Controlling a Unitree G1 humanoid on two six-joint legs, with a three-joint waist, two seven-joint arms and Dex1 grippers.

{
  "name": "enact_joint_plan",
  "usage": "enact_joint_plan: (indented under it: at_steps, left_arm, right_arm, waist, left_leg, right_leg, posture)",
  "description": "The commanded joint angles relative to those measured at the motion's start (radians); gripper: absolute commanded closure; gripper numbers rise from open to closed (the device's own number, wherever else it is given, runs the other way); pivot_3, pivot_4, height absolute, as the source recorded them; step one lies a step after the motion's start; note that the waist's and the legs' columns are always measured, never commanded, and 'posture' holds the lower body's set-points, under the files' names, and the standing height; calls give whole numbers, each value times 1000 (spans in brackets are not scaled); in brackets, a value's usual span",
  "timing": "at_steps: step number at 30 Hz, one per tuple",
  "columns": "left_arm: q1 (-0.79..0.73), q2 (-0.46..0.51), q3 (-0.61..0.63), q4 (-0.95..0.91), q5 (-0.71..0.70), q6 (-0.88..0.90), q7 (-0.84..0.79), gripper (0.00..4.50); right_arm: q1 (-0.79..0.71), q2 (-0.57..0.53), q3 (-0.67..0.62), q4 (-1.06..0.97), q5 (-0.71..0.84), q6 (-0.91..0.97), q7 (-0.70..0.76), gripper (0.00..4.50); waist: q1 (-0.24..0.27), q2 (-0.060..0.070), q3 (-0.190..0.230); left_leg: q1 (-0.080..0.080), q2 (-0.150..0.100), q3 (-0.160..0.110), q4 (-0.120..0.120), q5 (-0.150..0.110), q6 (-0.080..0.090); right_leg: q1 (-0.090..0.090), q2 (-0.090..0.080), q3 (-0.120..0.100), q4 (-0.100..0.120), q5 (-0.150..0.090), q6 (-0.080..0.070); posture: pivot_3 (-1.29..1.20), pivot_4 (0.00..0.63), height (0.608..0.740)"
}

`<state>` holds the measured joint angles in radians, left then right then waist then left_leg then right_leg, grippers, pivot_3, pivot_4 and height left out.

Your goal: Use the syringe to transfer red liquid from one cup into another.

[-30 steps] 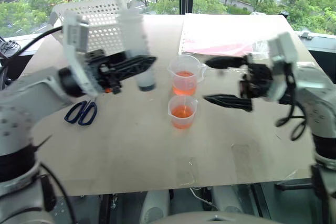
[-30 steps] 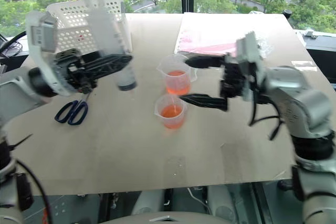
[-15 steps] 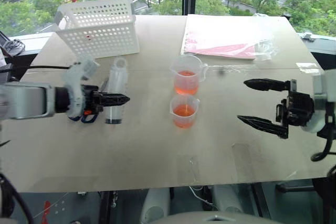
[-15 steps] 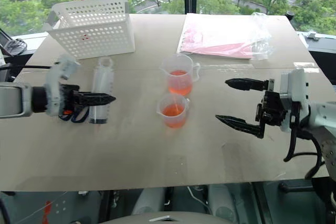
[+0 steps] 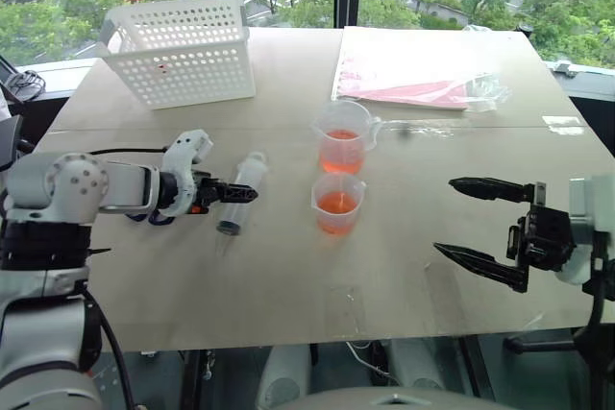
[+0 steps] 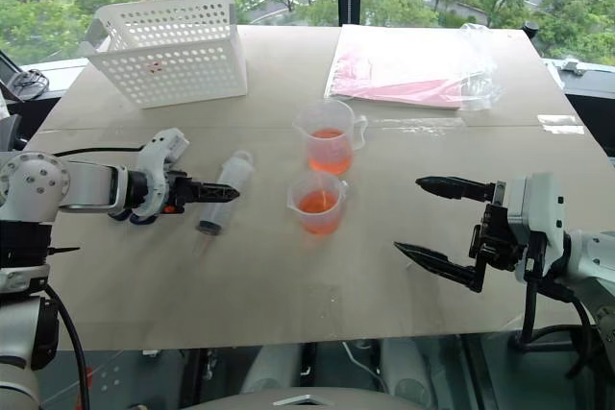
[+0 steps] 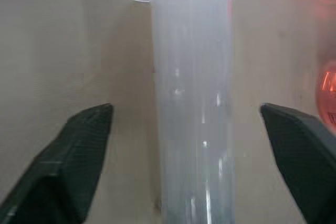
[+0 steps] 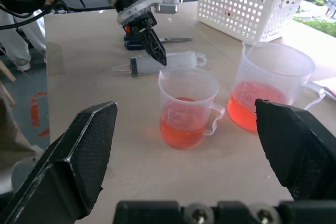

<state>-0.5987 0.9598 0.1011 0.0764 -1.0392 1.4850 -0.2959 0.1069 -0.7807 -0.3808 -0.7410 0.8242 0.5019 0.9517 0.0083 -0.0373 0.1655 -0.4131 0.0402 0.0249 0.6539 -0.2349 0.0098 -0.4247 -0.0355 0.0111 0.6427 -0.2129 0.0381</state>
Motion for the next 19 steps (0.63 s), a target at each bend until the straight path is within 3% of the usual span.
enact_joint_plan:
  at_steps: [1, 4, 7, 9, 15, 19]
  left_arm:
    - [116, 27, 226, -186, -32, -51, -75, 78]
    - [314, -19, 490, -432, -74, -204, -181, 78]
    - [525, -79, 615, -634, -68, -345, -331, 78]
    - [727, -172, 687, -742, -59, -408, -387, 78]
    - [1192, -363, 672, -894, 228, -757, -553, 78]
    - [1302, -431, 630, -849, 329, -909, -594, 78]
  right_arm:
    - [14, -15, -47, -19, 22, -24, 7, 0]
    - [44, -23, -59, 18, 1, -39, 35, 0]
    - [91, -22, -68, 82, -42, -70, 68, 0]
    - [159, -23, -95, 152, -104, -122, 112, 0]
    - [330, 5, -201, 342, -187, -252, 214, 0]
    - [414, 20, -257, 426, -212, -318, 262, 0]
  waist:
    - [-2, 0, 0]
    - [-18, 0, 0]
    - [-15, 0, -1]
    - [-9, 1, -1]
    - [1, -1, -4]
    - [8, 3, -7]
  left_leg:
    - [0, 0, 0, 0, 0, 0]
    - [0, 1, -2, -1, 0, 0]
    - [0, 1, -2, -1, 0, 0]
    - [3, -1, -1, 0, 0, 0]
    - [15, 0, 5, -2, -2, 2]
    - [17, 0, 3, -1, -4, 0]
  right_leg:
    - [0, 0, 0, 0, 0, 0]
    - [-1, -1, 2, 0, -1, -1]
    - [-1, -3, 1, 0, -2, -3]
    - [3, -4, 1, -1, -2, -4]
    - [13, -3, 4, -3, -6, -2]
    - [12, -5, 5, -4, -6, -1]
  posture:
    - [0, 150, 740]
    - [0, 150, 740]
    - [0, 150, 740]
    - [0, 150, 740]
    - [0, 150, 740]
    - [0, 150, 740]
